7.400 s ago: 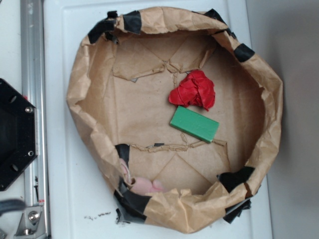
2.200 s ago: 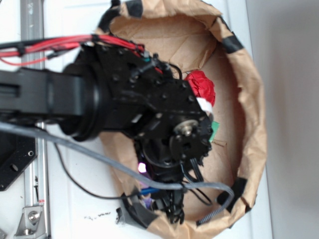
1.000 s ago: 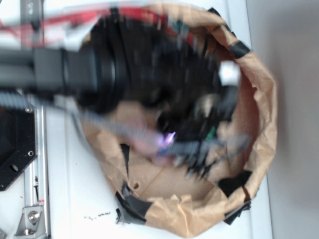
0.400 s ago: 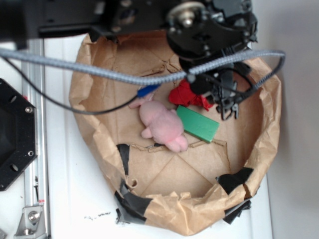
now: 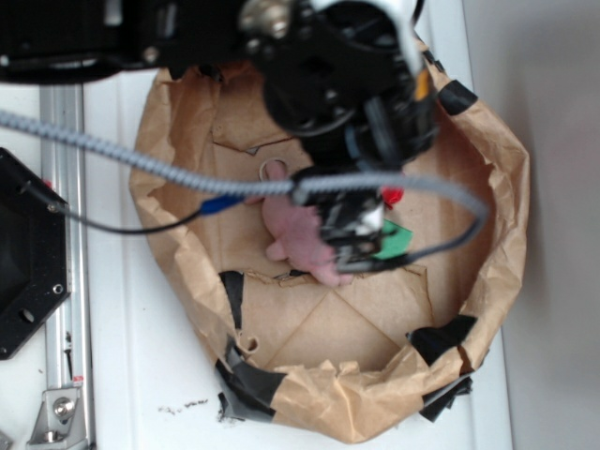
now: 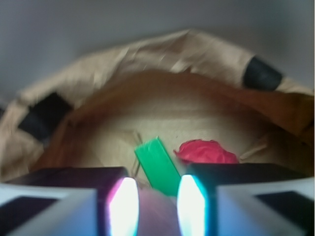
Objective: Grab the pink bunny.
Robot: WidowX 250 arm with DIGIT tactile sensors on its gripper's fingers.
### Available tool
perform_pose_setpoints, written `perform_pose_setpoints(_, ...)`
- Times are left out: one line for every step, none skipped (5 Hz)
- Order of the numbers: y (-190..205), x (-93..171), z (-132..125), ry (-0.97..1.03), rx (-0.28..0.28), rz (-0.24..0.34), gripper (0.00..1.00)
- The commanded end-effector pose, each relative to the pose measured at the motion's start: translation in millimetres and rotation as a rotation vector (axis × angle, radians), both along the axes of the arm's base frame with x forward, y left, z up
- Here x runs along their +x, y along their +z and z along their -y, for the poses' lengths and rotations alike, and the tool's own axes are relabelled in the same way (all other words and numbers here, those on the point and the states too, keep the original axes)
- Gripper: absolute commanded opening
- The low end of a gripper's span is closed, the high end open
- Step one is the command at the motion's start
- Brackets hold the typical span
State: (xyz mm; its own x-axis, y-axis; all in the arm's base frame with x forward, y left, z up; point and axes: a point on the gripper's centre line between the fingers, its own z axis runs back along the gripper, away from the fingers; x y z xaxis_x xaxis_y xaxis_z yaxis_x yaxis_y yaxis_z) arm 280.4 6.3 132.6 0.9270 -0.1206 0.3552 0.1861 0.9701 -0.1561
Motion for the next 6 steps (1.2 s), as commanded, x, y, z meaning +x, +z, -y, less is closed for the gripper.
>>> perform_pose_setpoints(-24,-33,-8,-0.116,0.072,-0.110,1.00)
perform_pose_setpoints(-54,-42,8,-0.160,0.083,-0.229,1.00)
perform_pose_setpoints(-79,-49,29,-0.217,0.093,-0.269,1.00)
perform_pose_setpoints(-87,-49,46,-0.246,0.082,-0.255,1.00)
perform_pose_setpoints(-79,-43,47,-0.171,0.144,-0.234,0.00)
perform_pose_setpoints(-52,-35,50,-0.137,0.120,-0.151,0.00)
